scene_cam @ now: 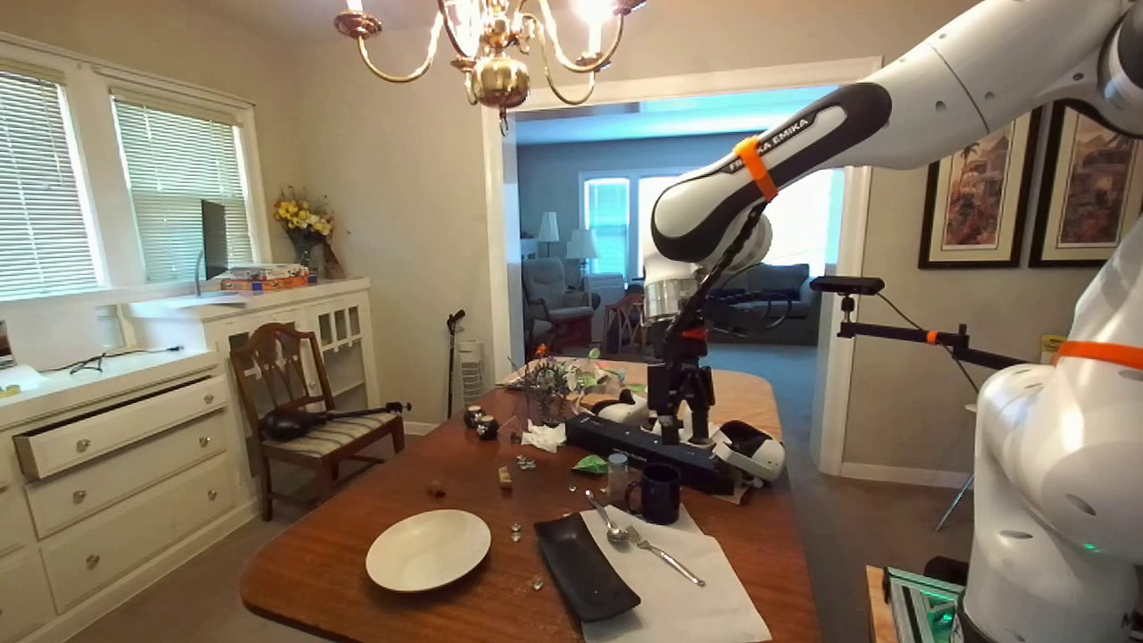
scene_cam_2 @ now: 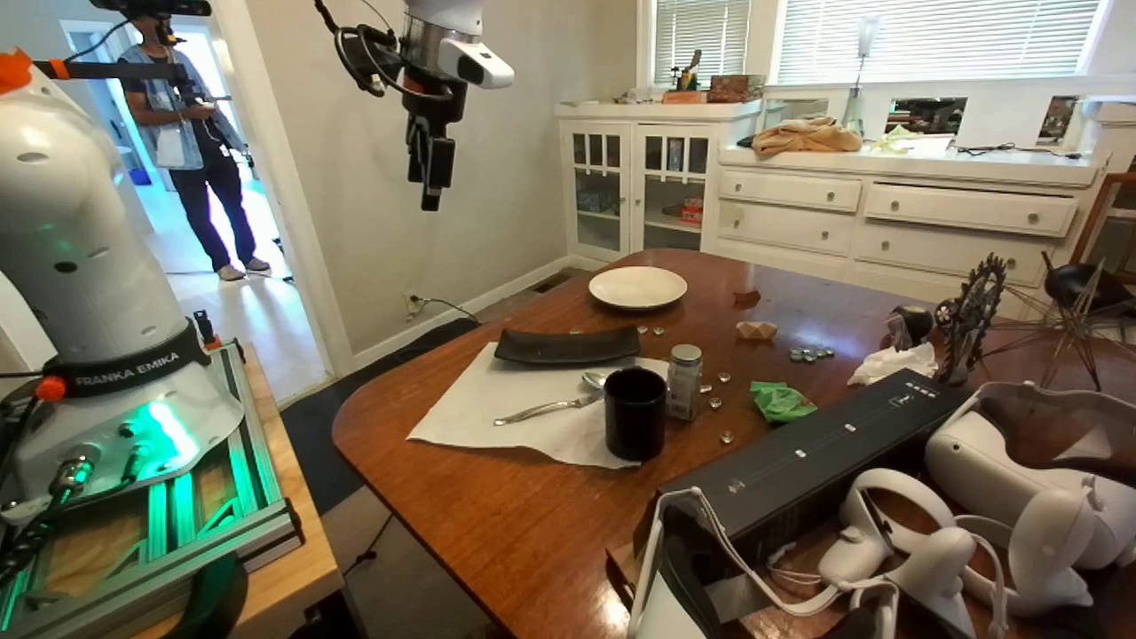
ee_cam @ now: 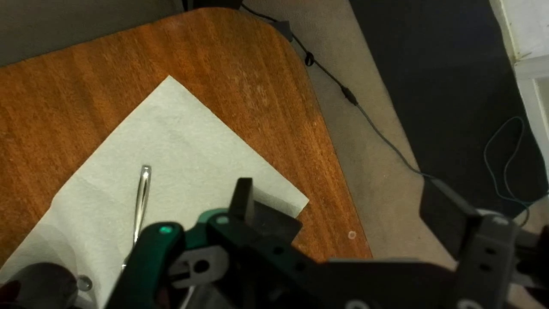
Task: Pick up the black mug and pour the contents in the mug onto the black tray.
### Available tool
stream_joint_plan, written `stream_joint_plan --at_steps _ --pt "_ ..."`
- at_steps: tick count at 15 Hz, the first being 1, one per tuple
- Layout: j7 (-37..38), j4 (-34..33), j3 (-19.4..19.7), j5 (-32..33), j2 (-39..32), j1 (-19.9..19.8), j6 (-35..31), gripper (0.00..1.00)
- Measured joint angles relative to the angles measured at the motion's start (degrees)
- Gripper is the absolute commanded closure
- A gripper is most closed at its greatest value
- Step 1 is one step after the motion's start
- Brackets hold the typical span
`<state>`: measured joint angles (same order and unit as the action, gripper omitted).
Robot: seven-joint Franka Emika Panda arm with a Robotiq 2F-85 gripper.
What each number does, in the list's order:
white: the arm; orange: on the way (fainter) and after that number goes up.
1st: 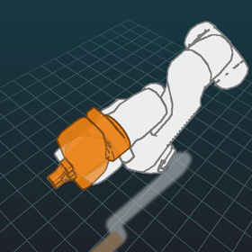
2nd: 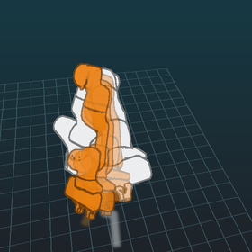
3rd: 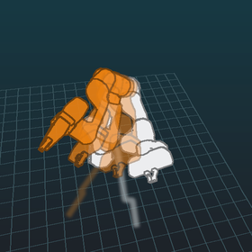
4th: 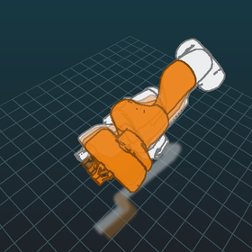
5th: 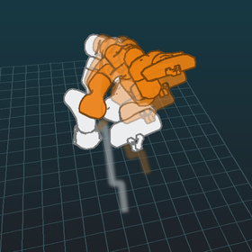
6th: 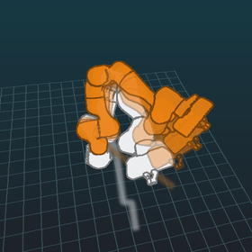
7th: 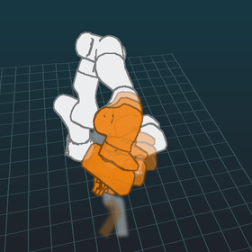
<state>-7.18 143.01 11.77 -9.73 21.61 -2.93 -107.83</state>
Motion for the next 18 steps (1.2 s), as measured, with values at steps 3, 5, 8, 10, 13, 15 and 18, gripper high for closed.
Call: stream_joint_plan --at_steps 3,5,8,10,13,15,18 --pt "5.42 -0.01 -1.14 0.00 -1.26 -1.76 -6.01 0.00" --pt "10.17 -0.01 -2.09 0.07 -2.94 -2.86 -11.20 0.00" --pt "17.79 0.03 -3.84 0.81 -6.71 -4.19 -20.62 0.00" --pt "23.70 -0.02 -5.02 2.42 -9.93 -4.94 -27.10 0.00" --pt "33.97 -0.64 -6.23 6.82 -15.53 -6.06 -35.78 0.00" --pt "41.84 -1.92 -6.18 11.18 -19.73 -6.76 -39.97 0.00" --pt "54.09 -5.32 -4.32 18.74 -26.08 -7.17 -42.59 0.00"
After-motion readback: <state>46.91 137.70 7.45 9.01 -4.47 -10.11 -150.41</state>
